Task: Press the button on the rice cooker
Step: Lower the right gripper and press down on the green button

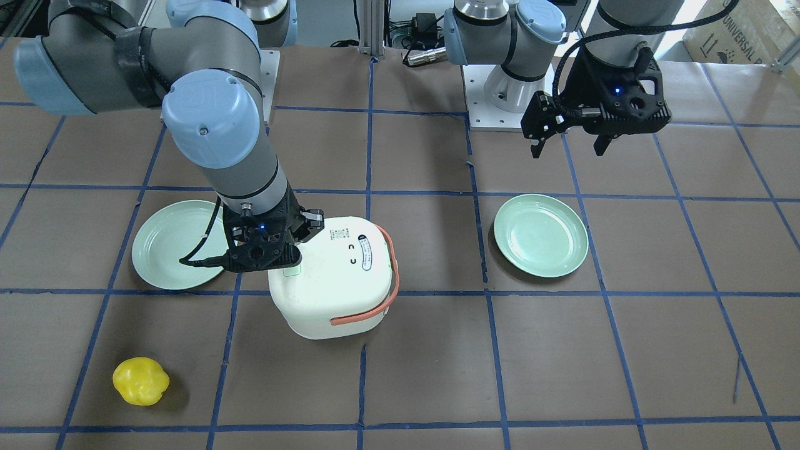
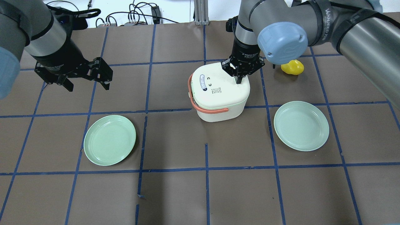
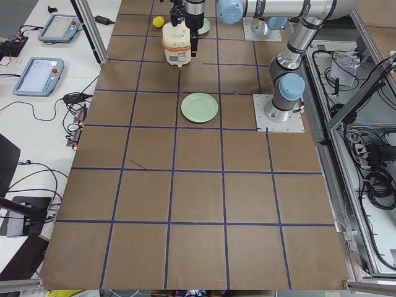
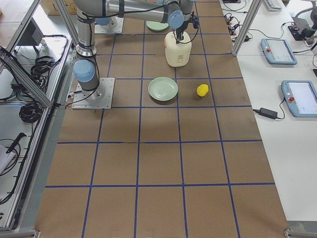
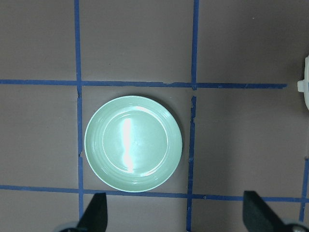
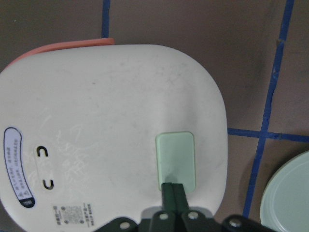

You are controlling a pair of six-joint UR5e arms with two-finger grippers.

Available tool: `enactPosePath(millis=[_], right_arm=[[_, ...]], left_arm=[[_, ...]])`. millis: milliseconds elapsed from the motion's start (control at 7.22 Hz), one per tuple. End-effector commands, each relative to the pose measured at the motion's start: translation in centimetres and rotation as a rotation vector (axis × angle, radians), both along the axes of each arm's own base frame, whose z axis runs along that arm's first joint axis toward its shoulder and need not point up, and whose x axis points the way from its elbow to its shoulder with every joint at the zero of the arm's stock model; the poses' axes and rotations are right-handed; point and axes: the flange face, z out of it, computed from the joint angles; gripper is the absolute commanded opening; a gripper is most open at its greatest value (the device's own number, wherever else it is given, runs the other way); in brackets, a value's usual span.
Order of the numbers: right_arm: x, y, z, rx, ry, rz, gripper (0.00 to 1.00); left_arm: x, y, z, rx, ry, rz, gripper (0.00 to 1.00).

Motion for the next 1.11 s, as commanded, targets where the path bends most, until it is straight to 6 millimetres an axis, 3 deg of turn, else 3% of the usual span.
enactPosePath(millis=[0, 692, 969], right_arm=[[0.1, -0.5, -0.8, 0.0, 0.0, 0.0, 0.08], [0.1, -0.6, -0.9, -0.003, -0.001, 0.0, 0.08], [0.1, -0.5, 0.2, -0.009, -0.002, 0.0, 0.08]], left_arm=[[0.0, 0.0, 0.0, -0.001, 0.0, 0.0, 1.0], [0.0, 0.0, 0.0, -0.001, 0.0, 0.0, 1.0], [0.0, 0.0, 0.1, -0.002, 0.0, 0.0, 1.0]])
